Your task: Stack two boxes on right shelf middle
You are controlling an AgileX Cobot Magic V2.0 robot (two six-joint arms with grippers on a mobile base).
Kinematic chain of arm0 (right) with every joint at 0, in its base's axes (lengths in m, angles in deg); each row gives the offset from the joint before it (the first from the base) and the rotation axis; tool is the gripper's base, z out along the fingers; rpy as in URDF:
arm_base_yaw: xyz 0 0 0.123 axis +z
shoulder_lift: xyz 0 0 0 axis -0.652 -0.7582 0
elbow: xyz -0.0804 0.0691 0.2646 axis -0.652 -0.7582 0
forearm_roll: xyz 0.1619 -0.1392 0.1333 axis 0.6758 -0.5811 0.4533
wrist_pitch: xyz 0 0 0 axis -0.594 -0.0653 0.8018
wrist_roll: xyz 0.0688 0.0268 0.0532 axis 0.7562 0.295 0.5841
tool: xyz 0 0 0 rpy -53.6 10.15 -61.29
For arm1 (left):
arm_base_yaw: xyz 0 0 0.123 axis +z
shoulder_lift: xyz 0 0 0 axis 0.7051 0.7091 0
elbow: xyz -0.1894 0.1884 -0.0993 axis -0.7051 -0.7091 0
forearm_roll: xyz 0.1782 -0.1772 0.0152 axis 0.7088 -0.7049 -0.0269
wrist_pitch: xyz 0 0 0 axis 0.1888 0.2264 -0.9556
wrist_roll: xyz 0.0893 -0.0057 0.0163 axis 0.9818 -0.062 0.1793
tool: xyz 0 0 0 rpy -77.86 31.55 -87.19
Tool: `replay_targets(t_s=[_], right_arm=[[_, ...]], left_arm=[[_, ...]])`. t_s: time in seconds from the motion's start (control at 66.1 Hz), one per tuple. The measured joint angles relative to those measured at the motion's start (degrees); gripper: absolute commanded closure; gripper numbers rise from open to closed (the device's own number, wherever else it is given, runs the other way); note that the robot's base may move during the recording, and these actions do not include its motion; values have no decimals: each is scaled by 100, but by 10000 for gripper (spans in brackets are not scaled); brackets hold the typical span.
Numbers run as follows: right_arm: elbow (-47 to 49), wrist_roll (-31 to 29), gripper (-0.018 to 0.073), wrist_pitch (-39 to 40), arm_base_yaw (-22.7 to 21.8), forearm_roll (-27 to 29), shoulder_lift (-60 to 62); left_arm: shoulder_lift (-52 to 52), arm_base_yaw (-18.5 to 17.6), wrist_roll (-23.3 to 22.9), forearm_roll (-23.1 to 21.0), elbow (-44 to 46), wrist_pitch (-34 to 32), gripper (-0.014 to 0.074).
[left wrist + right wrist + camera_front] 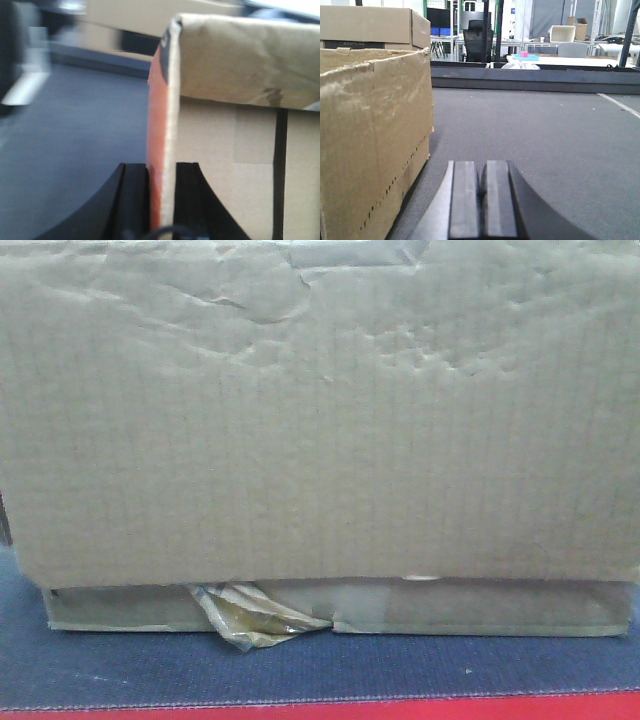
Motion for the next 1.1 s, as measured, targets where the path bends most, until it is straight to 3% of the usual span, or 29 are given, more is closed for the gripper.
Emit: replay_targets(t_s=[0.136,0.212,0.499,0.605,0.847,1.104], right_arm=[[0,0,721,0,0,0,0],[0,0,721,0,0,0,0],[0,0,721,0,0,0,0],[0,0,721,0,0,0,0],[0,0,721,0,0,0,0],[0,0,721,0,0,0,0]], left_arm=[[106,-1186,-650,624,10,59,708],[210,-1660,-921,960,-58,59,708],[695,-2923,-1528,1521,-797,79,708],[802,-3102,-1821,1737,-1249,79,708],[816,-3114,-2330,1927,-2287,68,708],[830,-3103,-2444,1307,-3284,48,708]])
